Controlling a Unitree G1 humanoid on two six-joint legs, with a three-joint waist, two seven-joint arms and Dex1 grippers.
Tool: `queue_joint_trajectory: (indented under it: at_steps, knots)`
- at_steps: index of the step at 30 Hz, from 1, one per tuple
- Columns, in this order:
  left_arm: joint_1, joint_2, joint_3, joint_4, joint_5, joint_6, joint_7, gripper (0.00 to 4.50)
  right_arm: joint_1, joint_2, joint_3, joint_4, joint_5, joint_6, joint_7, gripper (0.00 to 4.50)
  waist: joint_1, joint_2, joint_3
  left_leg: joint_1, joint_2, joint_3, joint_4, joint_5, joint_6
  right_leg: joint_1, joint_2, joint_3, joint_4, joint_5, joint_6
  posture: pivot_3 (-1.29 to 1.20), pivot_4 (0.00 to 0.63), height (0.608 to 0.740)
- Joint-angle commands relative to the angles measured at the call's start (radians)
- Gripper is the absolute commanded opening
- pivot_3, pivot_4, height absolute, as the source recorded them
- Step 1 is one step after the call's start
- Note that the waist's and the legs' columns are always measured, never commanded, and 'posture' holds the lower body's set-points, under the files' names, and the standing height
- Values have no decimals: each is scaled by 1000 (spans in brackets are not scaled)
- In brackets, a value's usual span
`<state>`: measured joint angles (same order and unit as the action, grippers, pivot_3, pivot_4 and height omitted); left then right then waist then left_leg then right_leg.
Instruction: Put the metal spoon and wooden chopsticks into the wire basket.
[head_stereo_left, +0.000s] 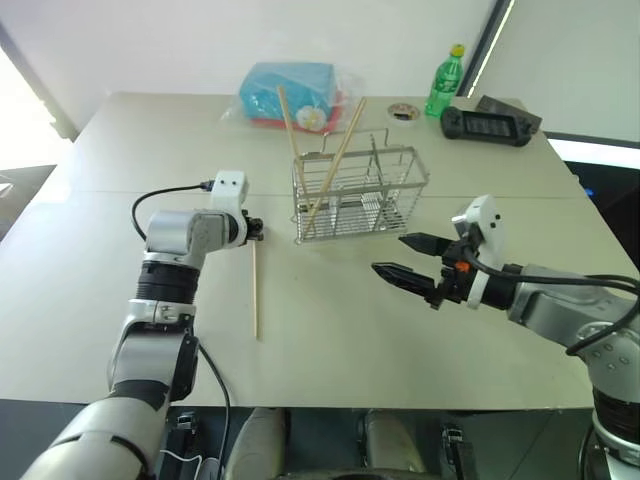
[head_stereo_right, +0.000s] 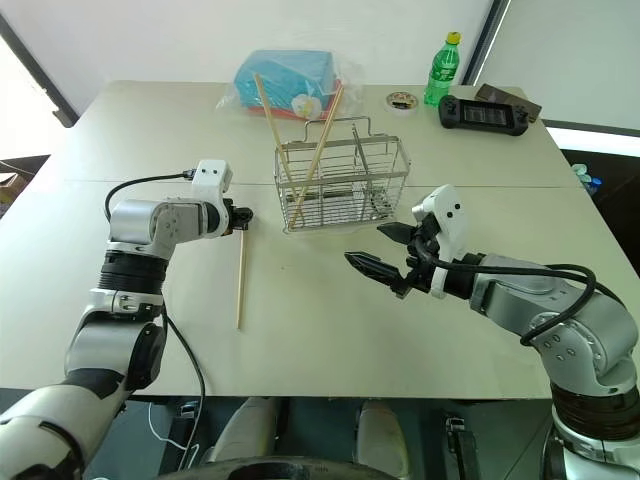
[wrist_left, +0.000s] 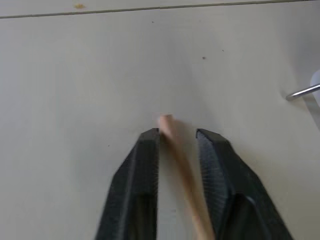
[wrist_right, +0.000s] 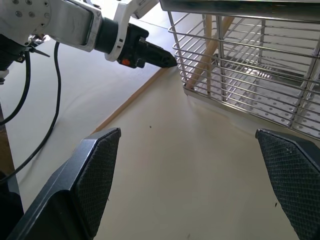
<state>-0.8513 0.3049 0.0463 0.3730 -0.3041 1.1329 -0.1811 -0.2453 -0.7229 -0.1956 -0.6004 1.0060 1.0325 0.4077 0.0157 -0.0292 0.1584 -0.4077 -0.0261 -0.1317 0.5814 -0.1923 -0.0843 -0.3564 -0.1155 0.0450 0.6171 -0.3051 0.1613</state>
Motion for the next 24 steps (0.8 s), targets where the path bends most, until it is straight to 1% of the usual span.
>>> queue_joint_trajectory:
  at_steps: [1, 5, 6, 9, 10, 12, 14, 17, 18, 21, 24]
  knots:
    - [13, -36, 2, 24, -8, 46, -16, 50, -10, -2, -38, -24, 25, -15, -3, 4500, -1, 0, 0, 0, 0, 0, 0, 0, 0, 0, 0, 0, 0, 0, 0, 0, 150, 713]
    - [8, -40, 56, 8, -7, 66, 9, 50, -14, -4, -33, -20, 23, -17, 1, 4500, -3, 0, 0, 0, 0, 0, 0, 0, 0, 0, 0, 0, 0, 0, 0, 0, 150, 713]
    - [1, -39, 87, 4, -11, 69, 22, 50, -16, -4, -32, -19, 22, -16, 1, 4500, -3, 0, 0, 0, 0, 0, 0, 0, 0, 0, 0, 0, 0, 0, 0, 0, 150, 713]
    - [-53, -23, 240, -1, -25, 5, 92, 50, -23, -8, -33, -9, 20, -16, 7, 4500, -6, -2, 1, 0, 0, 0, 0, 0, 0, -1, 0, 0, 0, 0, 0, 0, 150, 713]
    - [-87, 3, 291, -20, -27, -80, 110, 50, -25, -8, -30, -9, 19, -15, 8, 4500, -9, -3, 2, 0, 0, 0, 0, 0, 0, -1, 0, 0, 1, 0, 0, 0, 150, 713]
    - [-155, 54, 348, -68, -19, -289, 113, 50, -28, -8, -24, -7, 17, -14, 12, 4500, -14, -7, 4, -1, 1, 0, 0, 0, 0, -4, 1, 0, 2, 0, 0, 0, 150, 713]
    - [-210, 88, 368, -99, -20, -455, 86, 50, -31, -10, -20, -3, 15, -13, 18, 4500, -19, -12, 7, -3, 2, 0, -1, 1, -1, -6, 2, 0, 3, 1, -1, 0, 150, 713]
    - [-316, 97, 408, -137, -89, -585, 37, 50, -44, -9, -12, 8, 9, -13, 24, 4500, -21, -11, 7, -3, 2, 0, -2, 1, -1, -5, 1, -1, -1, 1, -1, 0, 150, 713]
    - [-343, 95, 413, -149, -108, -615, 22, 50, -48, -9, -10, 12, 7, -13, 26, 4500, -18, -11, 7, -3, 1, 0, -2, 0, -1, -3, 1, -1, -2, 1, -1, 0, 150, 713]
    - [-420, 71, 377, -172, -149, -675, -39, 50, -59, -9, -5, 19, 5, -10, 30, 4500, -6, -11, 7, -1, 1, 0, -2, 0, 0, -1, 0, -1, -3, 1, 0, 0, 150, 713]
    - [-475, 17, 339, -167, -184, -701, -76, 50, -63, -4, -1, 15, 7, -7, 25, 4500, -3, -11, 7, -1, 1, 0, -1, 0, -1, -1, 1, -2, -2, 1, 0, 0, 150, 713]
